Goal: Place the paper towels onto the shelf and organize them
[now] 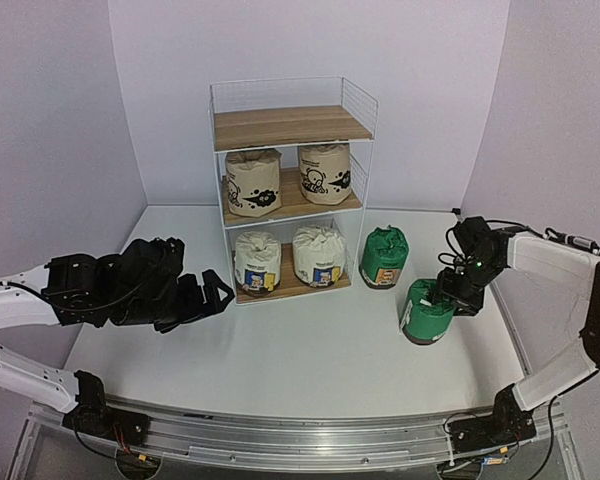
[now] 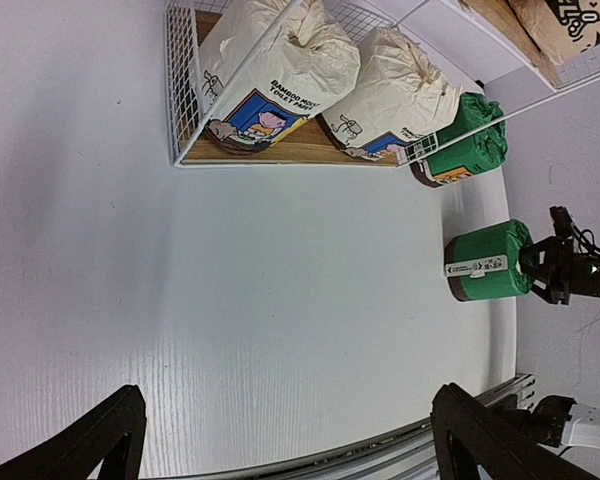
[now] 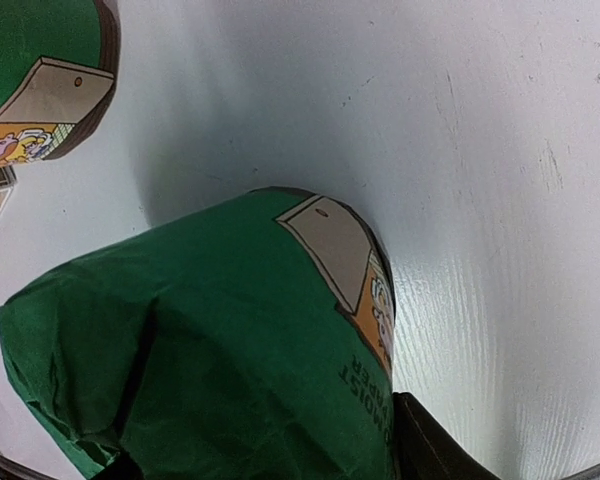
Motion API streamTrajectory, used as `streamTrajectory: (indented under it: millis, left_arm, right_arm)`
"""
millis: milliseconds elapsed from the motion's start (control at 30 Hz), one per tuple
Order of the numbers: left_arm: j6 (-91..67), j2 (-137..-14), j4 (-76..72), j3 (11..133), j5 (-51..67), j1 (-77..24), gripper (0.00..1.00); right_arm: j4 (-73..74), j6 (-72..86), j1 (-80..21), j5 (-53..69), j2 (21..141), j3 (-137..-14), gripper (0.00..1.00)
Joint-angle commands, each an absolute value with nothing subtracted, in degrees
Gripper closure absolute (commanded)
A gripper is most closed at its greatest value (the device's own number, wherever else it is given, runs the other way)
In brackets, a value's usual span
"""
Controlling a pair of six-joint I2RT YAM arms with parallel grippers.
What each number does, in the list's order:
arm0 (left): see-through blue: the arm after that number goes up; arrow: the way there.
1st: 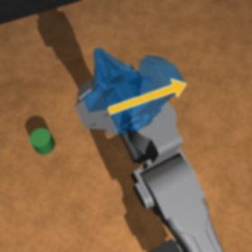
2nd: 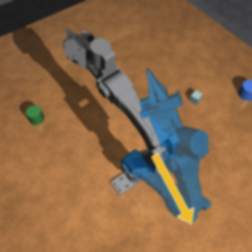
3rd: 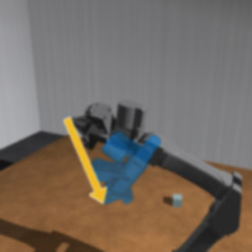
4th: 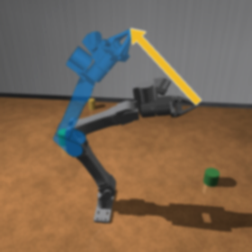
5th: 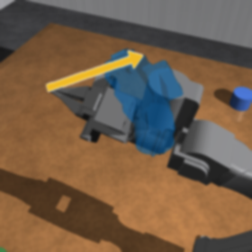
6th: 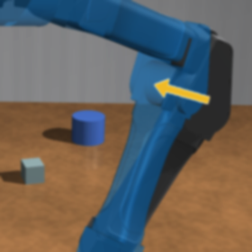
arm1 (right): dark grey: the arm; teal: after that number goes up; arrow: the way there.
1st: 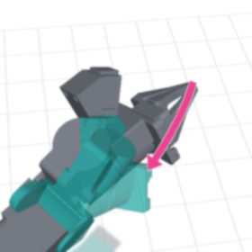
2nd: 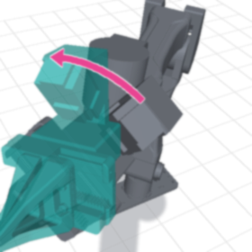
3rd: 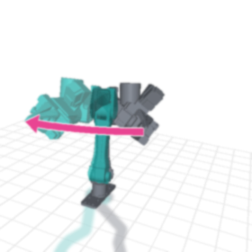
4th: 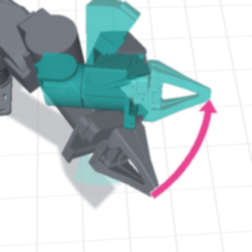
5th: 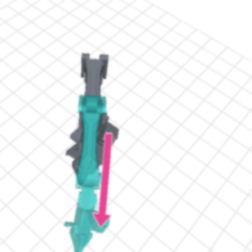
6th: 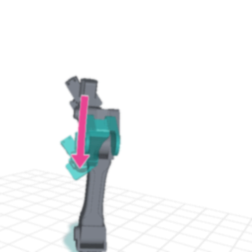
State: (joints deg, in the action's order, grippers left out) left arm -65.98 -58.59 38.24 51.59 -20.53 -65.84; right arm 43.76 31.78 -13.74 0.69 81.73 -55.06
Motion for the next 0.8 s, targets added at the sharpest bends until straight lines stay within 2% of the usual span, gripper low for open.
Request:
streamTrajectory:
  millis: [0,167,367,567,667,767]
  left_arm:
    - [-65.21,-58.94,35.96,51.06,-20.13,-65.82,0.00]
    - [-64.38,-59.31,35.37,51.13,-19.72,-65.83,0.00]
    - [-61.43,-60.69,33.61,51.47,-18.77,-65.81,0.00]
    - [-53.83,-62.48,27.97,51.50,-14.80,-65.79,0.00]
    - [-46.09,-64.25,21.50,51.25,-11.22,-65.83,0.00]
    - [-36.60,-68.29,12.52,52.20,-3.76,-65.89,0.00]
  right_arm:
    - [42.72,31.77,-13.54,2.32,82.44,-54.27,0.41]
    - [42.73,30.78,-13.53,3.78,81.95,-54.18,0.56]
    - [42.78,26.88,-13.52,9.39,81.22,-55.01,0.67]
    - [43.56,28.01,-13.52,15.44,80.99,-55.87,0.69]
    - [44.36,33.03,-14.04,22.77,80.69,-56.95,0.71]
    - [48.13,35.04,-18.30,23.66,81.09,-60.32,0.72]
